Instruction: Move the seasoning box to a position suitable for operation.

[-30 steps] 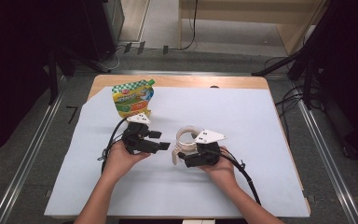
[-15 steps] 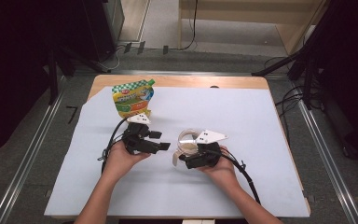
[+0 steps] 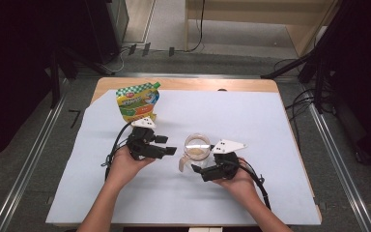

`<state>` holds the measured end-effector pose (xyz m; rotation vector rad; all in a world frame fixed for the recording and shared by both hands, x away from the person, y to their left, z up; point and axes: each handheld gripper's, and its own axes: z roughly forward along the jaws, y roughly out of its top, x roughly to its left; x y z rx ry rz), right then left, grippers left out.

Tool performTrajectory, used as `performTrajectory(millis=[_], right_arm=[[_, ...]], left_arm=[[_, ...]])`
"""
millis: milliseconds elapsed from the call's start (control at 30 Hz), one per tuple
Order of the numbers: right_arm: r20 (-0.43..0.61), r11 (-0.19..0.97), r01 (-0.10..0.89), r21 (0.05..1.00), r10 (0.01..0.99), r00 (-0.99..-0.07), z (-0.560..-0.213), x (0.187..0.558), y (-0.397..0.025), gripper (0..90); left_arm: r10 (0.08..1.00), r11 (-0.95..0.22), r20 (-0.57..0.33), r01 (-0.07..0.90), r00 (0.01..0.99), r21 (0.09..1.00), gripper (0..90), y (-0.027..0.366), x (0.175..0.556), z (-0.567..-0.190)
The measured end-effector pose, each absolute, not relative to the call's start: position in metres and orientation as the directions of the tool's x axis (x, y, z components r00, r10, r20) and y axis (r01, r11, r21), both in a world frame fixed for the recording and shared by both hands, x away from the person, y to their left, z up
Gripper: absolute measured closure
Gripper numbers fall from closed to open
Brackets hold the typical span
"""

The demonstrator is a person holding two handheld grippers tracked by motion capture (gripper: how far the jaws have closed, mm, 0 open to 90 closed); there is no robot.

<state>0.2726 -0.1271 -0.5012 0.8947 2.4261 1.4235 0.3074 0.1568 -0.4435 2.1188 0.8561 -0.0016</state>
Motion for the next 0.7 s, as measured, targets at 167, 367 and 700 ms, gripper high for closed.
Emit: performTrajectory(millis=[167, 367, 700], right_arm=[[0.152, 0.371, 0.414, 0.831, 0.566, -0.811, -0.495, 0.264, -0.139, 14.3], [0.156, 0.363, 0.412, 0.836, 0.564, -0.811, -0.486, 0.258, -0.151, 17.5], [0.18, 0.335, 0.423, 0.842, 0.565, -0.806, -0.476, 0.257, -0.172, 42.7]], left_arm=[[0.571, -0.412, -0.3, 0.583, 0.764, 0.7, 41.0, 0.155, 0.306, -0.443], [0.566, -0.408, -0.325, 0.6, 0.758, 0.688, 53.5, 0.152, 0.305, -0.442], [0.523, -0.428, -0.342, 0.588, 0.78, 0.687, 85.1, 0.145, 0.302, -0.442]])
